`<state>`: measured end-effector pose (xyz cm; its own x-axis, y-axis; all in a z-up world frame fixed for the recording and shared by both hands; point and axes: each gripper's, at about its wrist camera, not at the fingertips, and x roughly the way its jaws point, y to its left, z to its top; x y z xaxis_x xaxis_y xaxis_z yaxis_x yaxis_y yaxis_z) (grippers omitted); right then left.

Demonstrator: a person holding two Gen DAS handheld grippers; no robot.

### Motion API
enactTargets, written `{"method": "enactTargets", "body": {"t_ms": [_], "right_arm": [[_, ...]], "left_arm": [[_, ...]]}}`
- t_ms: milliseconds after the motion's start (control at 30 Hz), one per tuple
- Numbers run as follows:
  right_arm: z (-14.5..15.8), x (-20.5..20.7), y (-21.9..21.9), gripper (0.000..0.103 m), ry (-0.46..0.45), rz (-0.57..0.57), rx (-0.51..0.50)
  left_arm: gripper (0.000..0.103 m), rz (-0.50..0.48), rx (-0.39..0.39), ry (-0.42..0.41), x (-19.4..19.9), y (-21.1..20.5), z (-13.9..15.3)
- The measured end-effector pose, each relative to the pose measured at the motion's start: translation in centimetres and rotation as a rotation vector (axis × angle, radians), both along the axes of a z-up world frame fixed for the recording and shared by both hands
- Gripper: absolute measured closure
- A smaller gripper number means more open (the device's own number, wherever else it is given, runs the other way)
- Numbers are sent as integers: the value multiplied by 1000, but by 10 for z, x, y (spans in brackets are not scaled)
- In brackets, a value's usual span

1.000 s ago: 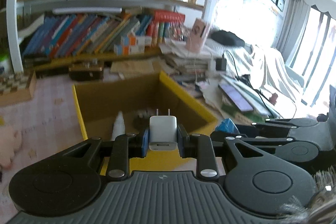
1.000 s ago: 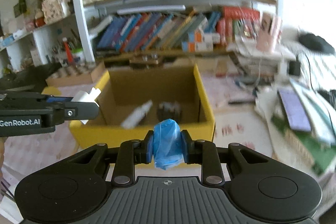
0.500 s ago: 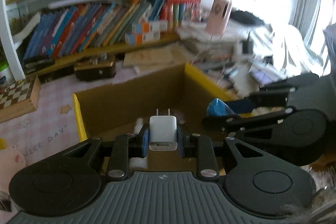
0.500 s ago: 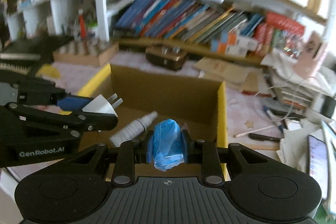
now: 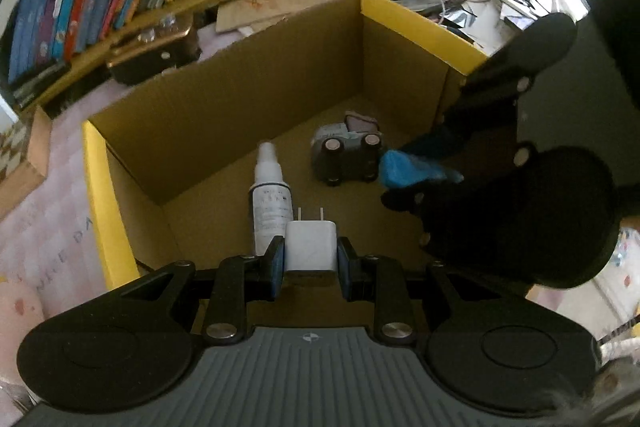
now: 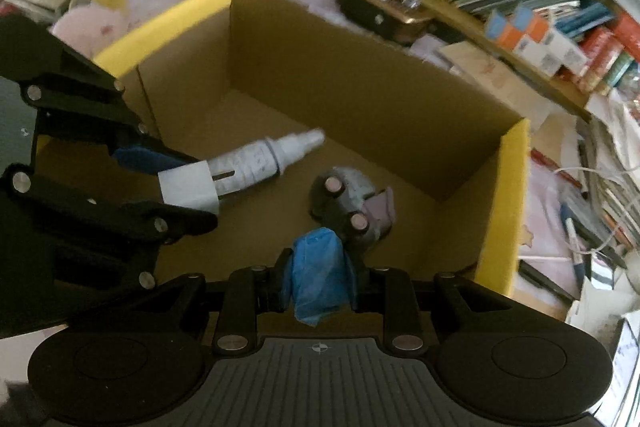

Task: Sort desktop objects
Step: 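Lower both tools into the yellow box and open them to drop cloth and plug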

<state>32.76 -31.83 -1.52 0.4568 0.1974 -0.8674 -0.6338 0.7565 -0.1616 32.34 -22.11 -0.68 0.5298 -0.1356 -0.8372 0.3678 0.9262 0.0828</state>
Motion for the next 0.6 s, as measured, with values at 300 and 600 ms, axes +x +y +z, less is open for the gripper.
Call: {"method": "enactTargets", "body": {"t_ms": [300,600], "right_arm": [[-4,7,5,78,68,35,-32],[9,-4,-2,68,-64,-15,8]], "left_arm": [[78,9,9,21,1,-1,-1],[52,37,-3,-84,-14,4,17]]}}
